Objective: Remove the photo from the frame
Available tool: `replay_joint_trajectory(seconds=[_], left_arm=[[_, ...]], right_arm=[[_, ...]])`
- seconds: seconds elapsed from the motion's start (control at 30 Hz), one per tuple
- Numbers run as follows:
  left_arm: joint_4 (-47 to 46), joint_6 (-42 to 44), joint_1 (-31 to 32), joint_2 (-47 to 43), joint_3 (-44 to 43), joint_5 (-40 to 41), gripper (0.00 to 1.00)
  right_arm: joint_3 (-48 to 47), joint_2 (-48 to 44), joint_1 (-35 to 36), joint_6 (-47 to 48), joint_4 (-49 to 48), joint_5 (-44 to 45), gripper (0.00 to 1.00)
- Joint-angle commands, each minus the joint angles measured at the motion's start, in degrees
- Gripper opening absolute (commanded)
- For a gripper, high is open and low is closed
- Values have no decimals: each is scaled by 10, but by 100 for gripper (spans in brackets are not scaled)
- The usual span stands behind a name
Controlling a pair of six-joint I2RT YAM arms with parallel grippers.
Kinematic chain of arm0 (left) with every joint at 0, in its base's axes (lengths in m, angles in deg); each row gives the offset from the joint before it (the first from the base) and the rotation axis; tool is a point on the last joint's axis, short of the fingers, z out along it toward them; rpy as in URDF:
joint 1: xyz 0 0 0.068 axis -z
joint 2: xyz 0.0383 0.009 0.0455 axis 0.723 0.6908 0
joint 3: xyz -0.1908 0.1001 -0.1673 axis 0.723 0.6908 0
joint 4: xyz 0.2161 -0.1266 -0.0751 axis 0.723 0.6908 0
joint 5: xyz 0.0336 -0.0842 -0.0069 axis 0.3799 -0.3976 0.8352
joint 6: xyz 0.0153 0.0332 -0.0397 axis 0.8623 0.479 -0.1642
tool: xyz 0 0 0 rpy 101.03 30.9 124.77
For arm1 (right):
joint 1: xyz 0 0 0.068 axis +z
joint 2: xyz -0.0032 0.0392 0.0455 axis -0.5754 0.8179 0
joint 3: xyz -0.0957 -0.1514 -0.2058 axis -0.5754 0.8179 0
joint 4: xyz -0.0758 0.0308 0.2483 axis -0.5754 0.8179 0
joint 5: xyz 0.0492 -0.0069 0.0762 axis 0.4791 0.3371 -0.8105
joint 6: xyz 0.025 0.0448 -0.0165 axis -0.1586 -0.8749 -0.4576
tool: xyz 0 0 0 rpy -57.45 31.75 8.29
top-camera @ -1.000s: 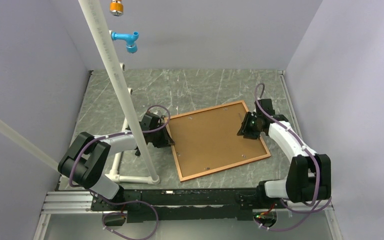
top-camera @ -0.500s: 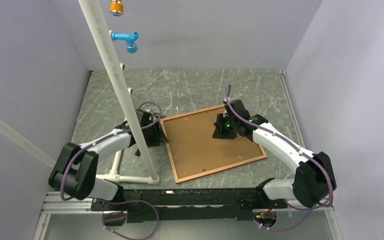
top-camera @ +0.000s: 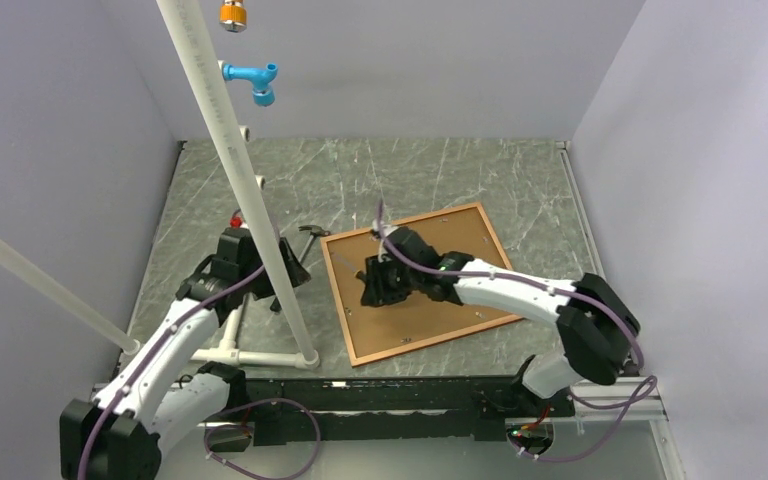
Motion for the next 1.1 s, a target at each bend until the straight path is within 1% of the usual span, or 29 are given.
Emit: replay_joint_trajectory(seconds=[0.0, 0.1, 0.2, 0.33, 0.43, 0.5, 0.6, 0.67, 0.73, 0.87, 0.93, 0.97, 1.03, 1.07], left_arm=[[83, 9, -6, -69, 14, 48, 76], [103, 1, -7, -110, 19, 64, 77], [121, -1, -6, -134, 17, 82, 77], [161, 5, -6, -144, -3, 95, 77], [163, -1, -6, -156, -12, 110, 78], [164, -6, -7, -158, -21, 114, 78], [170, -13, -6, -157, -36, 130, 78], [168, -14, -7, -156, -42, 133, 78], [168, -12, -7, -152, -51, 133, 78], [171, -7, -7, -146, -60, 132, 78], [169, -7, -7, -148, -58, 132, 78], [167, -9, -7, -149, -55, 130, 78], [160, -10, -7, -151, -48, 125, 77], [156, -10, -7, -152, -44, 120, 77]], right_arm=[[-43, 55, 52, 8, -116, -44, 0], [-65, 101, 70, 51, -133, -75, 0], [-65, 133, 73, 86, -174, -106, 0], [-98, 175, 73, 149, -171, -170, 0], [-127, 215, 73, 188, -167, -222, 0], [-136, 236, 73, 204, -186, -250, 0], [-136, 261, 79, 191, -248, -291, 1], [-149, 280, 89, 179, -271, -292, 2], [-165, 297, 100, 180, -260, -276, 3], [-142, 306, 106, 173, -281, -257, 4], [-129, 306, 107, 173, -287, -250, 7], [-125, 306, 109, 176, -285, -242, 12], [-118, 307, 110, 181, -284, -239, 25], [-115, 307, 110, 180, -286, -240, 31]])
